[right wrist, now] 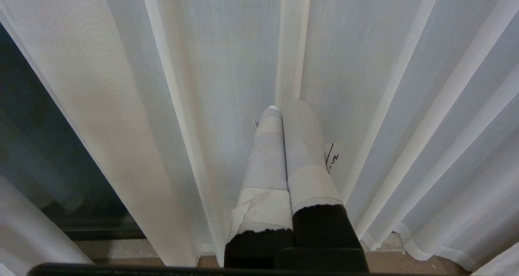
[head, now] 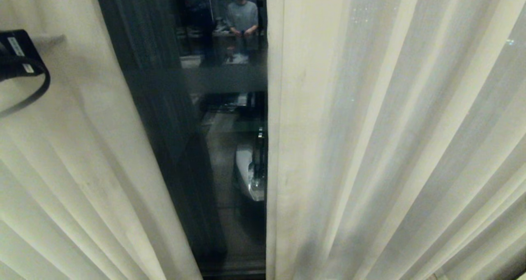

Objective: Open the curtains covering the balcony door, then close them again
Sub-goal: Pull the inner curtains open on both sides

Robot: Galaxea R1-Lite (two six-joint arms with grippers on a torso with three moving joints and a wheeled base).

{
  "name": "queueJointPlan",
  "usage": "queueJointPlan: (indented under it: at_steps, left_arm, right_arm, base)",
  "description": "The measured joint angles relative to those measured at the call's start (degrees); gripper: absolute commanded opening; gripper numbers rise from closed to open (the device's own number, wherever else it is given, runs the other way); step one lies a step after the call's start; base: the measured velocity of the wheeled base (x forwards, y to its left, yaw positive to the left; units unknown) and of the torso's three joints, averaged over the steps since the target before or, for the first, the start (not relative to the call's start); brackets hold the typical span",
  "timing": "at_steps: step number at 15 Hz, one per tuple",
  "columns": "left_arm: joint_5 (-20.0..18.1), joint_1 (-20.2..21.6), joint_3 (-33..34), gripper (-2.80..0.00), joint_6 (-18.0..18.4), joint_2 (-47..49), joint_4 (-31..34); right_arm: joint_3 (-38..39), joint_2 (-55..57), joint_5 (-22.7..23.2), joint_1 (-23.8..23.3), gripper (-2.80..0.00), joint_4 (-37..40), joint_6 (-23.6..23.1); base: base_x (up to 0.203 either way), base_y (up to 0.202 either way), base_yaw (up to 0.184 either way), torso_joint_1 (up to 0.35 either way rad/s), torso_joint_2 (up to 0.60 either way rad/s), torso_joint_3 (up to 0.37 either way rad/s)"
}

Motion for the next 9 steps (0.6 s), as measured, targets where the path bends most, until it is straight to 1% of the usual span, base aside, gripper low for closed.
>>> queueJointPlan:
  at_steps: [1,3,9]
  left_arm:
    - [0.2,0.0,0.0,-2.8,0.0,0.0,0.0]
    - [0.3,0.0,0.1,-2.8,0.0,0.1,0.1]
    - [0.7,0.2,0.2,-2.8,0.0,-0.1,-0.1]
  right_arm:
    - [0.0,0.0,0.0,0.0,-2.8,0.0,0.0]
    - [0.0,0.0,0.0,0.1,-2.8,0.0,0.0]
    - [0.0,0.0,0.0,0.0,-2.8,0.0,0.0]
  base:
    - [0.0,0.0,0.0,0.0,0.0,0.0]
    - [-0.001,0.124,-0.003,-0.001,0.0,0.004]
    - [0.0,0.191,0.001,0.003,0.0,0.004]
